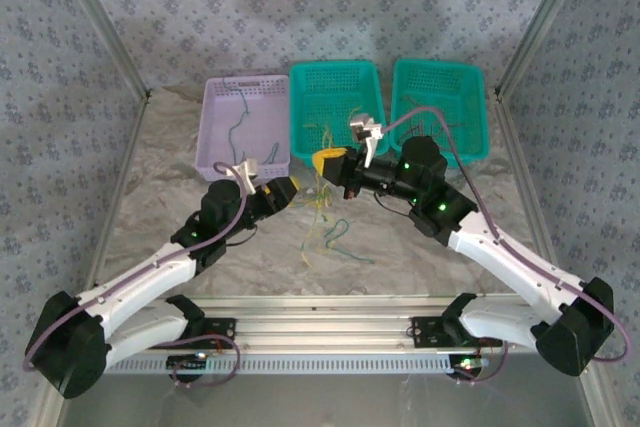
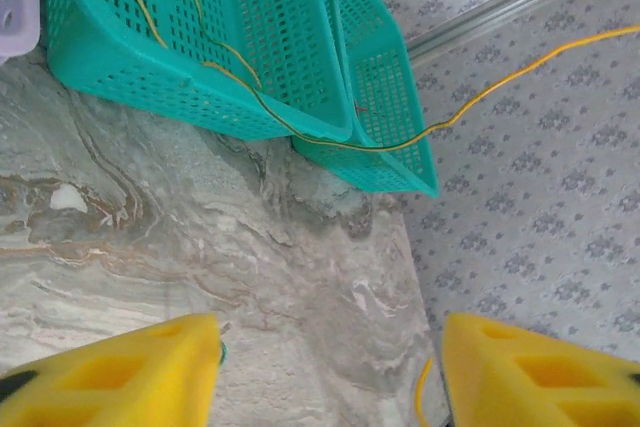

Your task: Untangle the cables

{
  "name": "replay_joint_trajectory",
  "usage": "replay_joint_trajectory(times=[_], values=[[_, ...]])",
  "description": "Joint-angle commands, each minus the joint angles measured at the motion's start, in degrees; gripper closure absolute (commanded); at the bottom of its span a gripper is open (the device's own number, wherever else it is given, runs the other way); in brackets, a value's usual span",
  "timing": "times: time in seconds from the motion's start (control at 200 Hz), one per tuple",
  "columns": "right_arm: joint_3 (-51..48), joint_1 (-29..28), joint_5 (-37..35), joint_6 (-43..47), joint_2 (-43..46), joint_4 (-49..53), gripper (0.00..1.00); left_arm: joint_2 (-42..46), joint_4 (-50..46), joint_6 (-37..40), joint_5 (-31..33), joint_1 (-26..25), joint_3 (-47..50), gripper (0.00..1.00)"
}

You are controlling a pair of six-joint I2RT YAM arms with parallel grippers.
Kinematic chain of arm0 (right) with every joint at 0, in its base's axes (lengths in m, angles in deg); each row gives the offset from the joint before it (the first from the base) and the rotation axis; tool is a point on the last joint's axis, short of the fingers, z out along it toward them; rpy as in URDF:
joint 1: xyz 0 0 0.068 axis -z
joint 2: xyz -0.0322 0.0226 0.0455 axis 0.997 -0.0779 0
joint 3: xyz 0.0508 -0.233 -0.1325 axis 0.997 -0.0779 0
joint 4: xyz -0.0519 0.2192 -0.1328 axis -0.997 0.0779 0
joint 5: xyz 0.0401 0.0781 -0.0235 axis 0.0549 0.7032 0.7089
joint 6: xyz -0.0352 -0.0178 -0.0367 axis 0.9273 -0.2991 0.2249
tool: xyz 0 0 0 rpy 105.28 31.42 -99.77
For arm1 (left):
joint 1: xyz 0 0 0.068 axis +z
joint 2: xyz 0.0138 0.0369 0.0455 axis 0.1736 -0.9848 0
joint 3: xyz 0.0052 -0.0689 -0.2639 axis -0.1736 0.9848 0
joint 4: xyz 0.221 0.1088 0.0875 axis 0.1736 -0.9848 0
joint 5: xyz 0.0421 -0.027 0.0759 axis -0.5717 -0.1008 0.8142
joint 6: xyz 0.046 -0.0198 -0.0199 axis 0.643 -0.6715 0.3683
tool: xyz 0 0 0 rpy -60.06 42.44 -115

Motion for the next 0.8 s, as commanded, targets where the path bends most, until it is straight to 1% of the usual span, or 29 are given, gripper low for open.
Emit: replay_joint_trajectory(times=[0.0,0.07,0.135,0.32,0.43,0.51,0.59,0.66,0.705,0.794], values=[[2.11,-0.72,1.26,-0.93,-0.24,-2.82,1.00,0.17,3.61,-1.58,-1.50,0.41,0.30,0.47],[2.02,-0.98,1.18,-0.89,-0.28,-2.68,1.00,-0.29,4.61,-2.44,-1.80,0.39,0.70,0.47],[1.98,-1.09,0.77,-0.67,-0.15,-2.51,1.00,-0.79,5.25,-2.89,-2.27,0.38,0.84,0.45],[2.37,-1.02,0.80,-0.44,-0.48,-2.30,1.00,-1.02,5.23,-3.19,-2.00,0.38,0.84,0.32],[2.84,-1.29,1.17,-0.63,-1.18,-2.74,1.00,-1.02,5.16,-3.44,-1.35,0.39,0.96,0.31],[3.00,-1.54,1.43,-0.63,-1.55,-2.92,1.00,-0.77,5.68,-3.70,-1.03,0.39,1.23,0.36],[3.08,-1.85,1.55,-0.63,-1.73,-3.06,1.00,-0.43,5.59,-3.79,-0.76,0.39,1.33,0.47],[3.05,-1.99,1.53,-0.54,-1.63,-3.10,1.00,-0.23,5.78,-3.79,-0.76,0.44,1.49,0.52],[2.99,-2.06,1.44,-0.54,-1.56,-3.14,1.00,-0.23,5.80,-3.87,-0.85,0.45,1.51,0.54],[3.00,-2.08,1.51,-0.61,-1.49,-3.18,1.00,-0.65,6.43,-4.23,-1.25,0.39,1.57,0.53]])
